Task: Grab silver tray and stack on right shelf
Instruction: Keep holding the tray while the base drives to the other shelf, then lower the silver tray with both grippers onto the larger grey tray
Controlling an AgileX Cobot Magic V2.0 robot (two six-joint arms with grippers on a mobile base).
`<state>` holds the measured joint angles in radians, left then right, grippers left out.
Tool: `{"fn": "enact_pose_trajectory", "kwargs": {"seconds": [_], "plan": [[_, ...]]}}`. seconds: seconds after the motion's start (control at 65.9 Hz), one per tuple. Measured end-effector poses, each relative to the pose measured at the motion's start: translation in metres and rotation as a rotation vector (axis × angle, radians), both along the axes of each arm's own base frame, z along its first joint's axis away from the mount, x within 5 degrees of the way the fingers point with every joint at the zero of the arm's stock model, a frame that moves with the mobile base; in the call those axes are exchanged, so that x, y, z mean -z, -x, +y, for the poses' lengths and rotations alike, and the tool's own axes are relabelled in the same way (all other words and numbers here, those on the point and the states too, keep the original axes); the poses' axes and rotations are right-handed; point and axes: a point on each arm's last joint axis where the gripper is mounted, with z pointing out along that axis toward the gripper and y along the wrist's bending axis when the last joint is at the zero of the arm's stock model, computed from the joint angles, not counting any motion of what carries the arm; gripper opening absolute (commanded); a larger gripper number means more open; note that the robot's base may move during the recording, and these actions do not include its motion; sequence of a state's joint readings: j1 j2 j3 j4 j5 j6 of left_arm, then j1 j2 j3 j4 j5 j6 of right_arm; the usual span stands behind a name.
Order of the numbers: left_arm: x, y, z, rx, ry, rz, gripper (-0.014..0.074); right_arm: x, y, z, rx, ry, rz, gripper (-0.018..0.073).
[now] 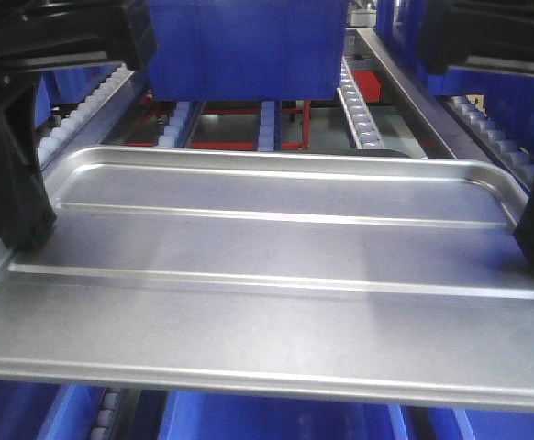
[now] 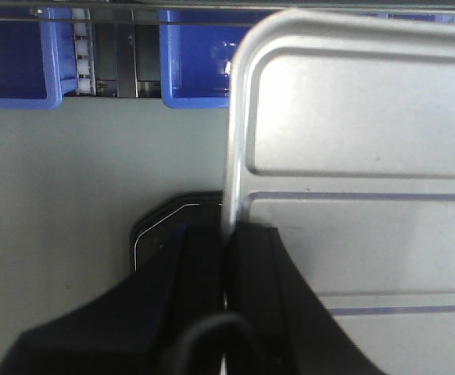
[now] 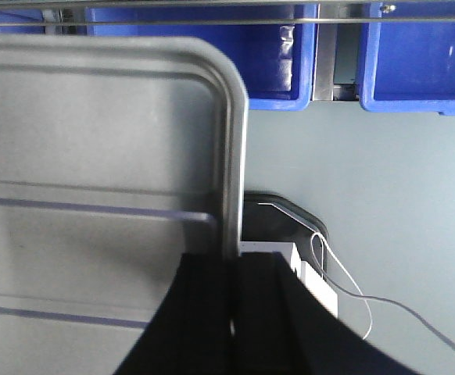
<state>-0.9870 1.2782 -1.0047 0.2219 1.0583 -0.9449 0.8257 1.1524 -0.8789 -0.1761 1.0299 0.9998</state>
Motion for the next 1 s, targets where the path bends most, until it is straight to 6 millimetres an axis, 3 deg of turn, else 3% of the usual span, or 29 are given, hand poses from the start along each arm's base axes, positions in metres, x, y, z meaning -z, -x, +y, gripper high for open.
{"fn": "enact_pose_trajectory", "kwargs": {"seconds": [0.622, 0.789, 1.001], "plan": [[-0.002, -0.007, 0.0, -0.001, 0.023, -0.05, -0.0099, -0.005, -0.007, 0.0, 0.003, -0.021, -0.057, 0.0059], [-0.003, -0.028, 0.007, -0.027, 0.06, -0.098, -0.0099, -0.014, -0.033, -0.002, 0.05, -0.045, -0.142, 0.0059], [0.003, -0.076, 0.012, -0.026, 0.066, -0.182, -0.0099, -0.011, -0.08, 0.002, 0.064, -0.046, -0.215, 0.0059]]}}
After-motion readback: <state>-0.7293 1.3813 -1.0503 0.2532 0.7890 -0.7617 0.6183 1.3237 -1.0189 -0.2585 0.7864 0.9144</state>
